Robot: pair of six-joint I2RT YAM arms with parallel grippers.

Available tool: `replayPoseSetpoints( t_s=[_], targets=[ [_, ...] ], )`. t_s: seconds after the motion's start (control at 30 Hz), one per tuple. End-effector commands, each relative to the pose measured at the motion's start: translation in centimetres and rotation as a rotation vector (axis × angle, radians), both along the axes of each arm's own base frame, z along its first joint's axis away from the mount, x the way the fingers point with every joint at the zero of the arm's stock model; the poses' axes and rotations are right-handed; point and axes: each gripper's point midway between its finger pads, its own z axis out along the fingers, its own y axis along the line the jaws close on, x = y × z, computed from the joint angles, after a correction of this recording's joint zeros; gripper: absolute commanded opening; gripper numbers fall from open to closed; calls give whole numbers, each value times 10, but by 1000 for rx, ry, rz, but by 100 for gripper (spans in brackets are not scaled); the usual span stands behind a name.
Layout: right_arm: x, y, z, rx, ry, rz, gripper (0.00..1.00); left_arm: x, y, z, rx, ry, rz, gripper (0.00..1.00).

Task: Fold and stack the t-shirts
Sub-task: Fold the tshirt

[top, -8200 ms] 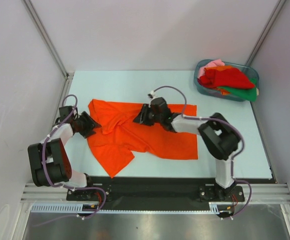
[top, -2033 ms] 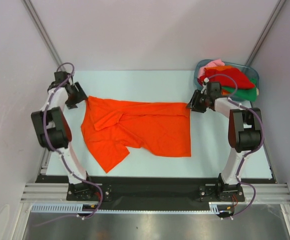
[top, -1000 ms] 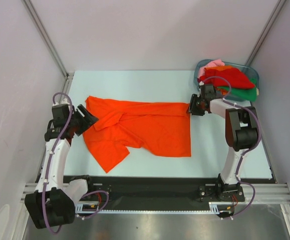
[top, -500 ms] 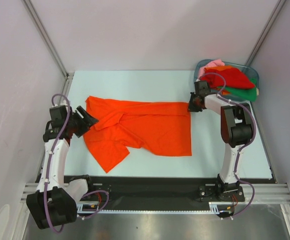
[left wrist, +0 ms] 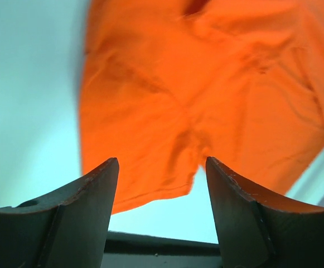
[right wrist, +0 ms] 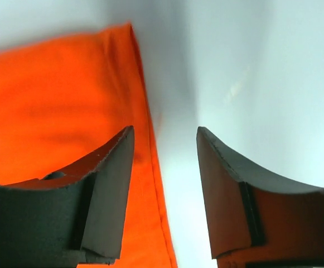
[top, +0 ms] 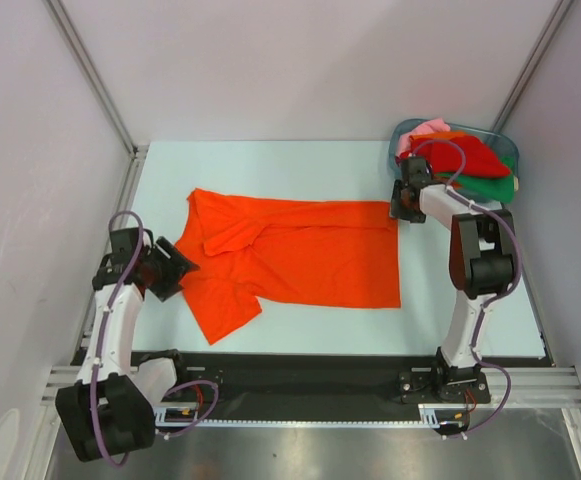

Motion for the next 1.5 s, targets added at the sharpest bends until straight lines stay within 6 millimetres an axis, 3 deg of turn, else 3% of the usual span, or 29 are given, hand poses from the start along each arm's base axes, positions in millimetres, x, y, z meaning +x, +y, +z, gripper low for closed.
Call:
replayPoseSetpoints(
  t_s=[0.0,0.07,0.13,0.17,0.2,0.23,0.3,0.33,0.37,0.4,0.47,0.53,0.67,0.8,0.97,1.2,1.33,1.47],
  targets=[
    [-13,3,69,-33,-109,19,54,-38,11,-21,32,151,134,69],
    [-26,18,79,1,-120,48,54,-48,4,-26,-3,160,143,69],
    [-39,45,108,55,-180,110,55,-64,-1,-44,-32,215,173,68],
    [-52,64,105,126,-165,165,55,-70,-3,-50,-33,224,180,68],
    [-62,83,127,152,-218,208,54,-71,-3,-51,-29,226,185,68],
    [-71,93,132,158,-230,233,55,-70,-8,-50,-18,226,164,67],
    [-87,107,139,185,-249,274,55,-68,-1,-46,87,241,159,68],
    [-99,118,153,208,-275,309,55,-67,-14,-42,126,237,90,68],
    [-106,122,158,218,-282,324,54,-60,-9,-31,188,213,97,68],
    [-113,125,162,218,-278,336,55,-66,0,-33,265,256,117,69],
    [-130,130,176,228,-291,368,54,-70,-2,-30,304,264,115,68],
    [-140,132,185,248,-299,379,54,-73,-2,-33,329,265,147,67],
    [-169,127,200,272,-300,380,54,-91,-13,-62,304,349,148,61],
    [-191,118,188,283,-266,368,53,-99,-15,-78,322,385,151,55],
    [-207,107,165,253,-205,358,53,-84,-11,-77,338,314,165,52],
    [-210,114,154,282,-174,373,52,-82,-14,-92,349,355,140,51],
    [-207,108,152,250,-173,344,51,-86,-11,-100,372,379,139,51],
    [-207,97,147,191,-134,303,50,-92,-12,-111,357,398,140,42]
  ],
)
